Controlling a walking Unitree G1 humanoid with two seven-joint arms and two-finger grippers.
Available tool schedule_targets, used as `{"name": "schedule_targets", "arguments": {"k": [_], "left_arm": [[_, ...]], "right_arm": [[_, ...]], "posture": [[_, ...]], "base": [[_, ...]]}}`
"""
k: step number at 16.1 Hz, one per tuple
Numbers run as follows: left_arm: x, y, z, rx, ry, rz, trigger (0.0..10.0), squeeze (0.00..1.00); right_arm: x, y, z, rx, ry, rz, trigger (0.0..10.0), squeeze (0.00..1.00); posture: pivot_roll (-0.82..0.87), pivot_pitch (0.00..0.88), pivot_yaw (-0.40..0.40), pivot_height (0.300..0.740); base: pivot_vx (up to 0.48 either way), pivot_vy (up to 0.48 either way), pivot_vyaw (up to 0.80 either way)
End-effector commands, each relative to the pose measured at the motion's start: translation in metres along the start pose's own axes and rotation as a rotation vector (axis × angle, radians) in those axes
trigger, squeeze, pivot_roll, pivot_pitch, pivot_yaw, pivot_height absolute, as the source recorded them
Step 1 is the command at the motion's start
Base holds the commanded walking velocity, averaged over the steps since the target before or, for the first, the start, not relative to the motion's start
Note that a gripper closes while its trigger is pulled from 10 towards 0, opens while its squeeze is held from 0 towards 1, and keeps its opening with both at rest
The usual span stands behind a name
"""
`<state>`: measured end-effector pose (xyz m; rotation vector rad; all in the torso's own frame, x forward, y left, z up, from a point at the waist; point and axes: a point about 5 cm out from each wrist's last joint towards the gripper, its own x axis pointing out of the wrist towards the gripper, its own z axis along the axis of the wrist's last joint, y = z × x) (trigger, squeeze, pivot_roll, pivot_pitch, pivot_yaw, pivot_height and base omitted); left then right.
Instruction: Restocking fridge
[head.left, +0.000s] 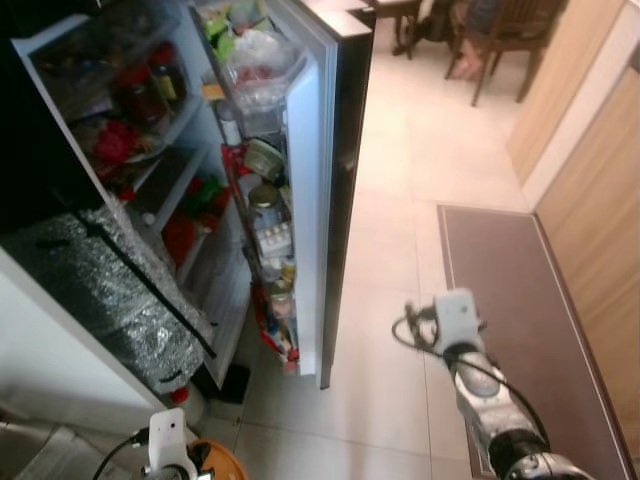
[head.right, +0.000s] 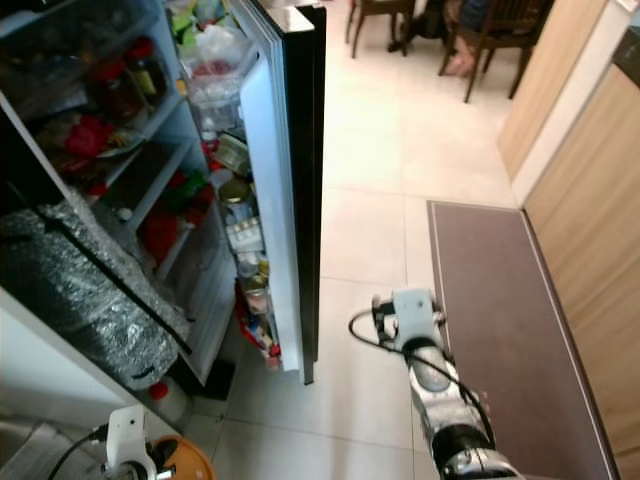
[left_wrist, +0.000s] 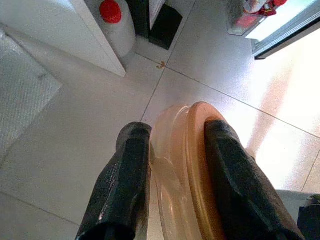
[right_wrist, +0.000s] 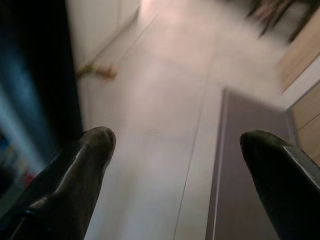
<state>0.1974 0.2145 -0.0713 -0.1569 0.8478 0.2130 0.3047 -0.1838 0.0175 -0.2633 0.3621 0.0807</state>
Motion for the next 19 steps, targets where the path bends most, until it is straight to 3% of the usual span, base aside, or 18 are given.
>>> {"name": "schedule_targets", "arguments": {"k": [1, 5, 12, 19], "left_arm": [[-0.002, 0.006, -0.008, 0.004, 0.035, 0.011, 10.0, 0.0], [-0.003, 0.011, -0.012, 0.013, 0.051, 0.015, 10.0, 0.0], [-0.002, 0.003, -0.013, 0.024, 0.06, 0.008, 10.0, 0.0], [-0.002, 0.005, -0.008, 0.033, 0.042, 0.008, 10.0, 0.0]], "right_arm": [[-0.003, 0.015, -0.016, -0.016, 0.105, 0.09, 10.0, 0.0], [-0.005, 0.04, -0.006, -0.005, 0.037, 0.33, 10.0, 0.0], [-0.006, 0.047, 0.017, 0.008, -0.095, 0.546, 10.0, 0.0], [0.004, 0.025, 0.065, 0.034, -0.293, 0.488, 10.0, 0.0]], "posture": [[-0.13, 0.053, 0.006, 0.74], [-0.13, 0.052, 0.01, 0.74], [-0.13, 0.052, 0.012, 0.74], [-0.13, 0.05, 0.019, 0.74]], "base": [[0.0, 0.0, 0.0], [0.0, 0.0, 0.0], [0.0, 0.0, 0.0], [0.0, 0.0, 0.0]]}}
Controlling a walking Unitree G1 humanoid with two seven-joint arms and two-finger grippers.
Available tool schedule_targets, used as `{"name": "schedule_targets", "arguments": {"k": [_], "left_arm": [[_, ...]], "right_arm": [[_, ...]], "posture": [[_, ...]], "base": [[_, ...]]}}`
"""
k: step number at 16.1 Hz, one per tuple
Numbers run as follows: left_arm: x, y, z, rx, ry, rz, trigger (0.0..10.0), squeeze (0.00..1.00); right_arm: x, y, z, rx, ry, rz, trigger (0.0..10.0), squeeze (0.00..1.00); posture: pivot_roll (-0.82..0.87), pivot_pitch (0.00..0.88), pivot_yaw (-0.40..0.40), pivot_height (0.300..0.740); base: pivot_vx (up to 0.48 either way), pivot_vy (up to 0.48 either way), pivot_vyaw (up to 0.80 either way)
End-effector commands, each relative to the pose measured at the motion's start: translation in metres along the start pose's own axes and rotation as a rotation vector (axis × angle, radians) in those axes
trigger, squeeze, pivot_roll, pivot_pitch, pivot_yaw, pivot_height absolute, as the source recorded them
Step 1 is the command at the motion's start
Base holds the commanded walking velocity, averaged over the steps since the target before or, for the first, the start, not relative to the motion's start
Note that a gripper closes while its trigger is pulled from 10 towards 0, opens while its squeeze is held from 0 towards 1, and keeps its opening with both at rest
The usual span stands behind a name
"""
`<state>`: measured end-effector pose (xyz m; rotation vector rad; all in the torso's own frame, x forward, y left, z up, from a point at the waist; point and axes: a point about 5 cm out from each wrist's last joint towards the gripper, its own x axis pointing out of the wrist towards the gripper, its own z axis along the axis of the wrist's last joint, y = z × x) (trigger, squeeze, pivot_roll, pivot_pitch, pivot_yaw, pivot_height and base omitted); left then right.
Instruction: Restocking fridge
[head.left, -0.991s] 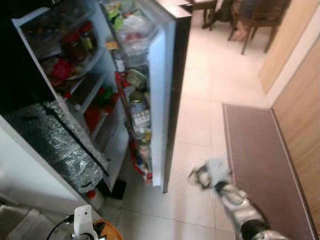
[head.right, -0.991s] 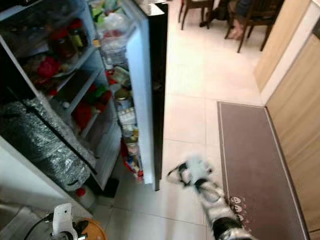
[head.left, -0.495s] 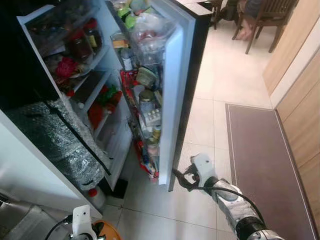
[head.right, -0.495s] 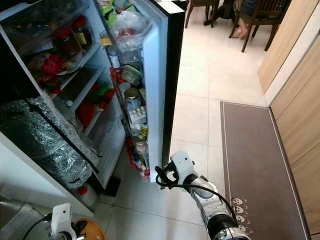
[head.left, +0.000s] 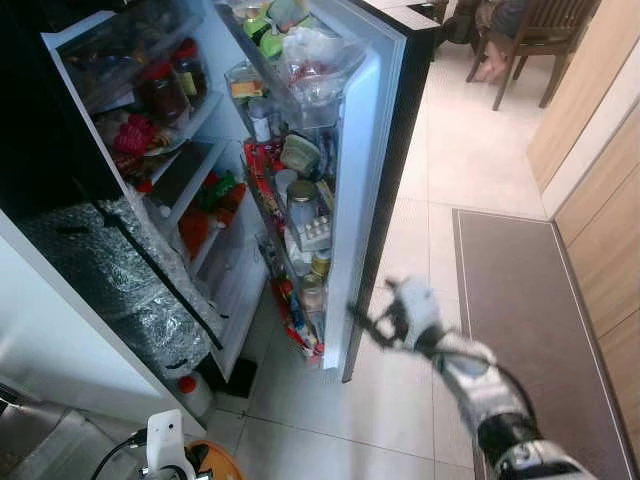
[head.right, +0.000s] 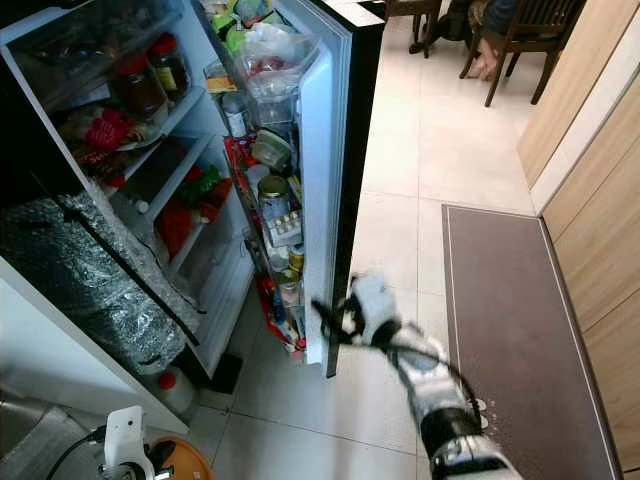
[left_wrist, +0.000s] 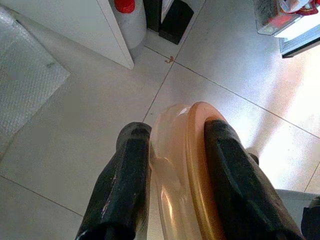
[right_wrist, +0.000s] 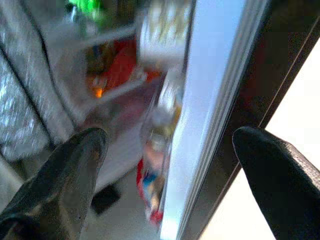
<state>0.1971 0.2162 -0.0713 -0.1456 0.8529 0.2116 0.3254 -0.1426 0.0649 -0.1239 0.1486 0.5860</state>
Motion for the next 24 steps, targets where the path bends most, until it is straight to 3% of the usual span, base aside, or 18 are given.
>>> {"name": "schedule_targets", "arguments": {"k": [1, 6, 11, 18, 24], "left_arm": [[-0.002, 0.004, -0.008, 0.023, 0.035, 0.004, 10.0, 0.0], [-0.002, 0.007, -0.008, 0.025, 0.038, 0.008, 10.0, 0.0], [-0.002, 0.008, -0.01, 0.027, 0.046, 0.012, 10.0, 0.0], [-0.002, 0.008, -0.009, 0.027, 0.045, 0.015, 10.0, 0.0], [-0.002, 0.009, -0.007, 0.032, 0.038, 0.021, 10.0, 0.0]], "right_arm": [[0.003, -0.001, 0.013, -0.002, -0.06, 0.012, 10.0, 0.0], [0.009, 0.007, 0.029, 0.041, -0.148, 0.12, 10.0, 0.0], [0.013, -0.012, 0.048, -0.022, -0.171, 0.056, 10.0, 0.0], [0.021, -0.016, 0.062, -0.06, -0.182, 0.053, 10.0, 0.0], [0.023, -0.032, 0.073, -0.094, -0.186, -0.055, 10.0, 0.0]], "posture": [[-0.13, 0.049, 0.019, 0.74], [-0.13, 0.047, 0.022, 0.74], [-0.14, 0.038, 0.025, 0.74], [-0.14, 0.034, 0.026, 0.74], [-0.14, 0.036, 0.029, 0.74]], "base": [[0.0, 0.0, 0.0], [0.0, 0.0, 0.0], [0.0, 0.0, 0.0], [0.0, 0.0, 0.0], [0.0, 0.0, 0.0]]}}
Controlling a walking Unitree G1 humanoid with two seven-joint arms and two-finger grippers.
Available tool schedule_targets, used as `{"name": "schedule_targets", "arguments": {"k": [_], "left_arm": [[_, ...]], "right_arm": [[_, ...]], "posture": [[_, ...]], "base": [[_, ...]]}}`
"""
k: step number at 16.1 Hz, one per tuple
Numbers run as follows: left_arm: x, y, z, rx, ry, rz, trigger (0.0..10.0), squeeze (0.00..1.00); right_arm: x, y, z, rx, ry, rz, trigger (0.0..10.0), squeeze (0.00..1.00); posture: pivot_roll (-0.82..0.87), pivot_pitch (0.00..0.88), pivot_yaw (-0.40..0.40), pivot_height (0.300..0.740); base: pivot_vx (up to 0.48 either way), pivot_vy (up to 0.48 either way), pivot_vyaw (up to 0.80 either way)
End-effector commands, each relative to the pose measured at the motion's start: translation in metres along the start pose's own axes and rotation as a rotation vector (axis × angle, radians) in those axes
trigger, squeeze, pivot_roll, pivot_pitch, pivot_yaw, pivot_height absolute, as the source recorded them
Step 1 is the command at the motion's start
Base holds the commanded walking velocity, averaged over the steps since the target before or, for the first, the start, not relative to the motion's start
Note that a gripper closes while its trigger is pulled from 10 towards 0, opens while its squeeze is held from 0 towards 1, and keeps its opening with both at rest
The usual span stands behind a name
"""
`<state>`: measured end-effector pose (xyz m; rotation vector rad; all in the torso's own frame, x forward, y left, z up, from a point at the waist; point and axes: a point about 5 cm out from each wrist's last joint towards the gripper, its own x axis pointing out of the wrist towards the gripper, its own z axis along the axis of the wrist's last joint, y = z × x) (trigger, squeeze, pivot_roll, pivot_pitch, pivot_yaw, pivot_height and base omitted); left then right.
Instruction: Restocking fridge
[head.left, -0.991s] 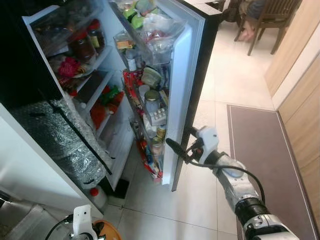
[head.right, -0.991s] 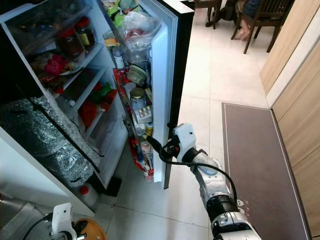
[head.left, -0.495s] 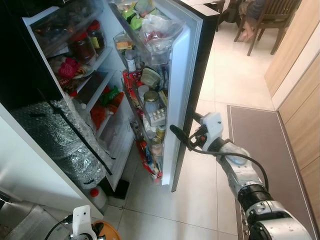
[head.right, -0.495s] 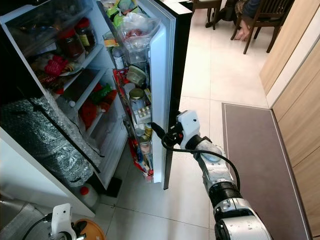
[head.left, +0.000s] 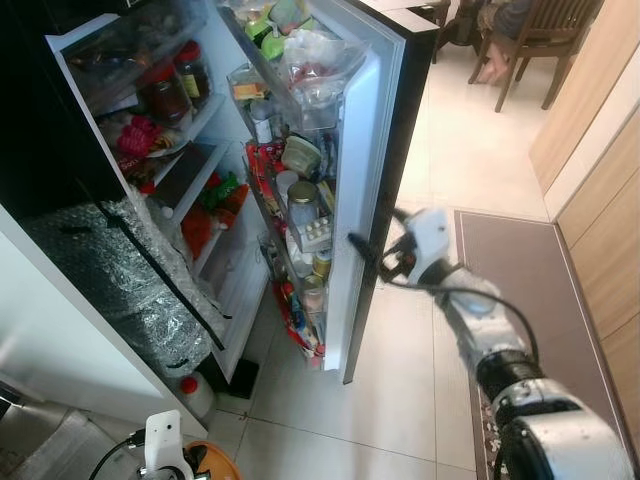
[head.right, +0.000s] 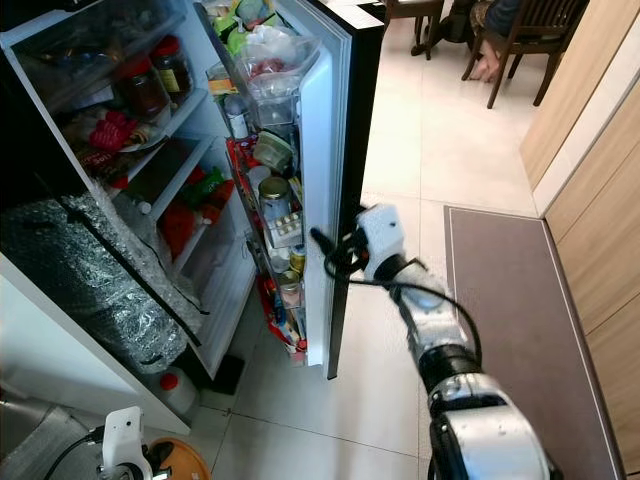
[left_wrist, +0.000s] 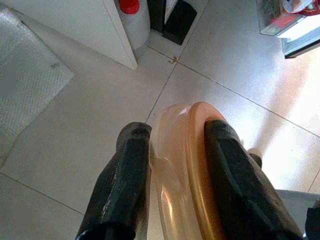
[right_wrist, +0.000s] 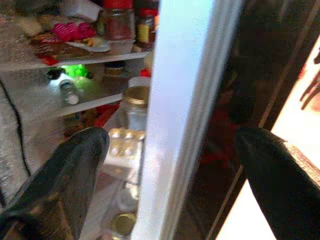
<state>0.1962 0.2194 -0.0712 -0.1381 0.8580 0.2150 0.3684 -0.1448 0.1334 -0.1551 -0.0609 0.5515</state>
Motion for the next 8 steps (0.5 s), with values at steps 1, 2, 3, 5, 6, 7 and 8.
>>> {"name": "schedule_targets", "arguments": {"k": [1, 2, 3, 5, 6, 7, 8], "left_arm": [[-0.002, 0.006, -0.007, 0.028, 0.033, 0.015, 10.0, 0.0], [-0.002, 0.006, -0.007, 0.03, 0.033, 0.015, 10.0, 0.0], [-0.002, 0.007, -0.007, 0.031, 0.033, 0.016, 10.0, 0.0], [-0.002, 0.008, -0.008, 0.034, 0.036, 0.017, 10.0, 0.0], [-0.002, 0.009, -0.008, 0.035, 0.038, 0.018, 10.0, 0.0], [-0.002, 0.009, -0.009, 0.035, 0.039, 0.018, 10.0, 0.0], [-0.002, 0.01, -0.009, 0.036, 0.041, 0.017, 10.0, 0.0]], "right_arm": [[0.001, -0.004, 0.002, -0.02, 0.008, -0.022, 10.0, 0.0], [0.001, -0.007, 0.002, -0.035, 0.018, -0.042, 10.0, 0.0], [0.001, -0.012, 0.003, -0.041, 0.023, -0.072, 10.0, 0.0], [-0.002, -0.023, 0.005, -0.053, 0.035, -0.144, 10.0, 0.0], [-0.002, -0.024, 0.005, -0.056, 0.037, -0.15, 10.0, 0.0], [-0.002, -0.024, 0.005, -0.057, 0.036, -0.149, 10.0, 0.0], [-0.003, -0.025, 0.005, -0.061, 0.032, -0.17, 10.0, 0.0]], "posture": [[-0.14, 0.035, 0.03, 0.74], [-0.14, 0.035, 0.03, 0.74], [-0.14, 0.034, 0.03, 0.74], [-0.14, 0.033, 0.029, 0.74], [-0.14, 0.033, 0.029, 0.74], [-0.14, 0.033, 0.029, 0.74], [-0.14, 0.032, 0.028, 0.74]], "base": [[0.0, 0.0, 0.0], [0.0, 0.0, 0.0], [0.0, 0.0, 0.0], [0.0, 0.0, 0.0], [0.0, 0.0, 0.0], [0.0, 0.0, 0.0], [0.0, 0.0, 0.0]]}}
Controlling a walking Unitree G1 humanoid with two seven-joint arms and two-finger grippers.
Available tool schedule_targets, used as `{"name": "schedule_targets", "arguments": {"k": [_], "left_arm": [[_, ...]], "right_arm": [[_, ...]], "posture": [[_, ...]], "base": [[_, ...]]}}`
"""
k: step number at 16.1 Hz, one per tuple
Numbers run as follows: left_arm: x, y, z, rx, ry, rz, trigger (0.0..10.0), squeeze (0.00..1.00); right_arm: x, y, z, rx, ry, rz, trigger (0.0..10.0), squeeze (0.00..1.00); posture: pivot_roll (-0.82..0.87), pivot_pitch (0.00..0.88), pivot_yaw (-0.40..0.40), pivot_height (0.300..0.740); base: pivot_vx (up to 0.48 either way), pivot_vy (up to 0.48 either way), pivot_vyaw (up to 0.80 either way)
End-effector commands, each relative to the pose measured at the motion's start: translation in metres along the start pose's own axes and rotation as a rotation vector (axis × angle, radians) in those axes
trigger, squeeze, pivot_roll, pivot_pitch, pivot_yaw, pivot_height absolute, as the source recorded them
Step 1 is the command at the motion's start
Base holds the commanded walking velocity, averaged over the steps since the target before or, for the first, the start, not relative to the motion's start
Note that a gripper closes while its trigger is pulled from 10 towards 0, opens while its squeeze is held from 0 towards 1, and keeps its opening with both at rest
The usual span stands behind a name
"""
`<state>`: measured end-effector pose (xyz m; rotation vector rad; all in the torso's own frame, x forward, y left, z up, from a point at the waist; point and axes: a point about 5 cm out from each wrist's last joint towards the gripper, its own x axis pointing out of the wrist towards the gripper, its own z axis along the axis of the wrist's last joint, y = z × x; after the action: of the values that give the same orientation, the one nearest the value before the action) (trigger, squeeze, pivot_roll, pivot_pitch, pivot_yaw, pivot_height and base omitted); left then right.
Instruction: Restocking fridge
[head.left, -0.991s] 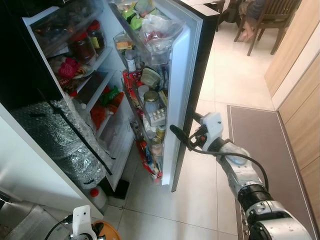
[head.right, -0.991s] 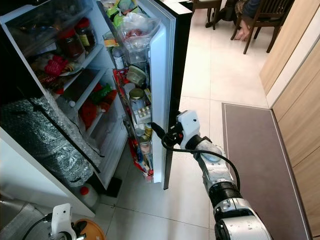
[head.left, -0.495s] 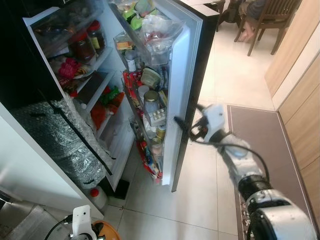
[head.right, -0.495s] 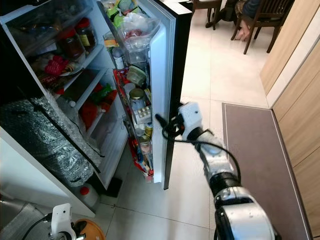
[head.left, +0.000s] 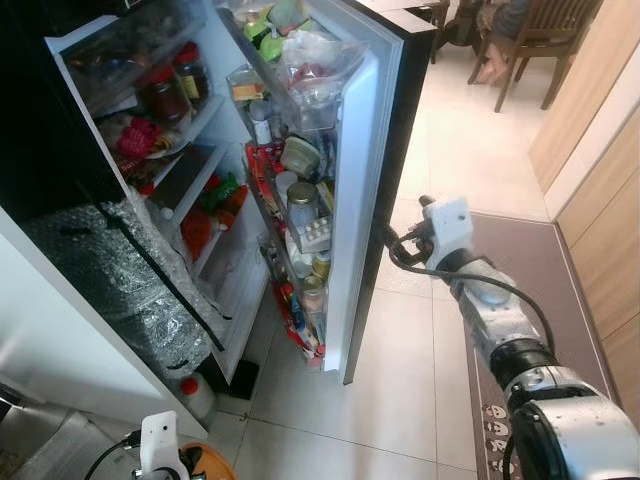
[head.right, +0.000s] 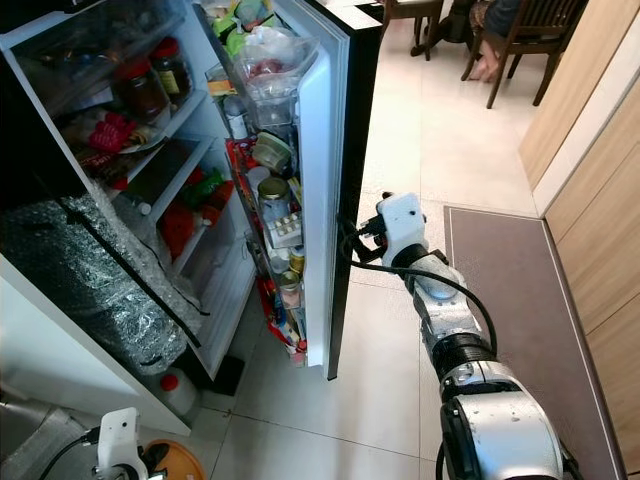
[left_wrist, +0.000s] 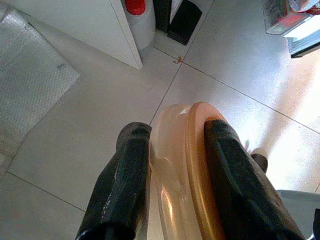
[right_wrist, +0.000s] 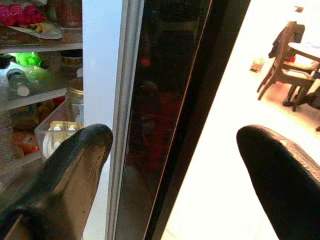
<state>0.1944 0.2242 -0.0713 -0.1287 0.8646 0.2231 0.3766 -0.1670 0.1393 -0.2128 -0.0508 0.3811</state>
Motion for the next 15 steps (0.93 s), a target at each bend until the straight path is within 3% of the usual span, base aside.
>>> {"name": "schedule_targets", "arguments": {"k": [1, 7, 10, 14, 15], "left_arm": [[-0.002, 0.004, -0.009, 0.031, 0.037, 0.006, 10.0, 0.0], [-0.002, -0.007, -0.013, 0.032, 0.039, -0.009, 10.0, 0.0], [-0.002, -0.008, -0.013, 0.034, 0.04, -0.015, 10.0, 0.0], [-0.001, -0.01, -0.012, 0.036, 0.03, -0.02, 10.0, 0.0], [-0.001, -0.011, -0.011, 0.036, 0.029, -0.023, 10.0, 0.0]], "right_arm": [[0.001, -0.001, 0.003, -0.009, -0.012, -0.019, 10.0, 0.0], [-0.001, 0.004, -0.005, 0.011, -0.011, -0.051, 10.0, 0.0], [-0.005, 0.02, -0.014, 0.046, -0.034, -0.048, 10.0, 0.0], [-0.023, 0.032, -0.032, 0.095, -0.036, -0.118, 10.0, 0.0], [-0.038, 0.038, -0.053, 0.114, 0.034, -0.168, 10.0, 0.0]], "posture": [[-0.14, 0.032, 0.028, 0.74], [-0.14, 0.035, 0.027, 0.74], [-0.14, 0.04, 0.022, 0.74], [-0.15, 0.045, 0.02, 0.74], [-0.15, 0.045, 0.02, 0.74]], "base": [[0.0, 0.0, 0.0], [0.0, 0.0, 0.0], [0.0, 0.0, 0.0], [0.0, 0.0, 0.0], [0.0, 0.0, 0.0]]}}
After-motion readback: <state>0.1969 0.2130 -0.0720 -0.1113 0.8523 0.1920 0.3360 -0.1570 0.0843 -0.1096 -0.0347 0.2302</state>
